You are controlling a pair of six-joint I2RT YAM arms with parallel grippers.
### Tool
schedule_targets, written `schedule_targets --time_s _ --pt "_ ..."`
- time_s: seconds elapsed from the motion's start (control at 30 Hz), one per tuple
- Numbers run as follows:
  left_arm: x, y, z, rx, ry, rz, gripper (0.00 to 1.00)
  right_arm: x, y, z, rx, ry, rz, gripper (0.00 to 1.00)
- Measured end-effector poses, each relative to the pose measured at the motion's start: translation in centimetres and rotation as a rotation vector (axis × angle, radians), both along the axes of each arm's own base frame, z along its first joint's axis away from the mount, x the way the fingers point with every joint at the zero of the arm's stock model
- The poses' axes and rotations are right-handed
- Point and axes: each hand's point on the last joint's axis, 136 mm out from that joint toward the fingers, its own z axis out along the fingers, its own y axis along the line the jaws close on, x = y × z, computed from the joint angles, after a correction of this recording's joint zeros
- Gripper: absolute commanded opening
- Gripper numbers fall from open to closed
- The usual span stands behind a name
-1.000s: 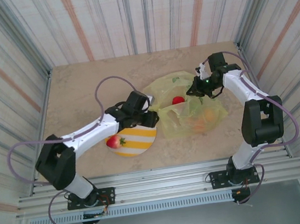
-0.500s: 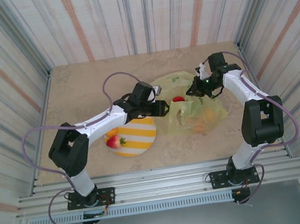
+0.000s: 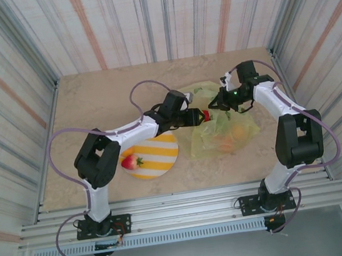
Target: Place the fruits into the plastic bag
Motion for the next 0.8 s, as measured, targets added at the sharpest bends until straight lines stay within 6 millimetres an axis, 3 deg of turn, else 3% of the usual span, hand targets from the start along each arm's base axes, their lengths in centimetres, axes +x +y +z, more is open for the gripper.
schedule_targets --time_s 0.4,0.8 --pt "3.8 -1.0 3.2 -0.102 -0.137 0.142 0.65 0.0 0.3 0.3 0.017 -0.003 0.003 0.0" --pt "5.4 -2.2 1.6 -0.06 -0.209 0.178 0.78 -0.1 0.4 0.3 0.017 -0.003 0.007 0.0"
